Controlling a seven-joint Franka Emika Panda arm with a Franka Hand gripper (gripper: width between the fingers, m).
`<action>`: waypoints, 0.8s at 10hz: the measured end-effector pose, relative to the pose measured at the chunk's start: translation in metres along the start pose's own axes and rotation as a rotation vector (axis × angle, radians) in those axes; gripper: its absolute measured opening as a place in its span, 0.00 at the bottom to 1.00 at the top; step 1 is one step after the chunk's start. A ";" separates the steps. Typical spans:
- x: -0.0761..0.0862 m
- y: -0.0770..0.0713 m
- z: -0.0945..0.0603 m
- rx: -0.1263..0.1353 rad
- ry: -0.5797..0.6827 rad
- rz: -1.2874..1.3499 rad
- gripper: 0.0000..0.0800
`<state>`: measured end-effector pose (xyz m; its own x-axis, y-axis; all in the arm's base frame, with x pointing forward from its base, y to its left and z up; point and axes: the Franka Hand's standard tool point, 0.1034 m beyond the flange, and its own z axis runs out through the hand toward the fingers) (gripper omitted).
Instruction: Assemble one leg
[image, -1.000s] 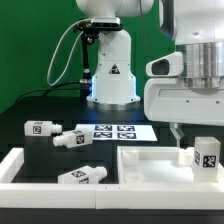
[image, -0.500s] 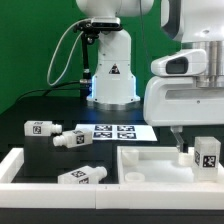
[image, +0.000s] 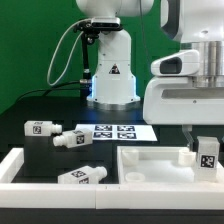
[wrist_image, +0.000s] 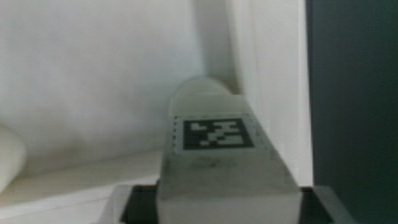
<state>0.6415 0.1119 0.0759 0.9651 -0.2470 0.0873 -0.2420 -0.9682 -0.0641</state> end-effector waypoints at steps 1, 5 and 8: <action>0.000 0.000 0.000 0.000 0.009 0.110 0.36; -0.002 0.004 0.001 -0.007 -0.019 0.752 0.36; -0.002 0.001 0.002 0.022 -0.034 1.217 0.36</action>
Offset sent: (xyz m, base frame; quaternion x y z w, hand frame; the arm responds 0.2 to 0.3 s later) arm 0.0000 -0.0155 0.0006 -0.0387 -0.0339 0.3097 0.9494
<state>0.6399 0.1111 0.0741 0.1106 -0.9915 -0.0678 -0.9893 -0.1034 -0.1026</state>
